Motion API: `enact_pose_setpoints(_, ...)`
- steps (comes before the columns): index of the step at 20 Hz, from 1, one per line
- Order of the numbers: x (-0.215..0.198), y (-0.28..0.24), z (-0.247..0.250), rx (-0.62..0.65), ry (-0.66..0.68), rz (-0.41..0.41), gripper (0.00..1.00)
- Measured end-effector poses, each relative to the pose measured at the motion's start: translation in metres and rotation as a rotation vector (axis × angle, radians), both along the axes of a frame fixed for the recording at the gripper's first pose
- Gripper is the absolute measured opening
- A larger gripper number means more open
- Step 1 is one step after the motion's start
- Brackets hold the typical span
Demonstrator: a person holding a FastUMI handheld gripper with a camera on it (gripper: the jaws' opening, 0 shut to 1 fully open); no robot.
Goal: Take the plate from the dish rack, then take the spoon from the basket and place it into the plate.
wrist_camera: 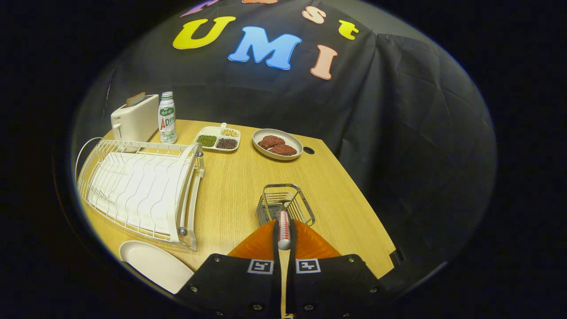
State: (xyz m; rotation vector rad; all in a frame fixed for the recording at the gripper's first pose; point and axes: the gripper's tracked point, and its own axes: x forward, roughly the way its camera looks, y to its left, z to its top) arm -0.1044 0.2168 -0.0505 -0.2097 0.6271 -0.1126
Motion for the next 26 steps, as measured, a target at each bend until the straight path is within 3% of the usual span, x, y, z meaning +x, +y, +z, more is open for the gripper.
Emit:
enact_pose_setpoints(13,-0.036,0.031,0.049,0.006,-0.095,0.037,0.04)
enact_pose_setpoints(26,-0.100,0.131,0.095,0.030,-0.173,0.296,0.04)
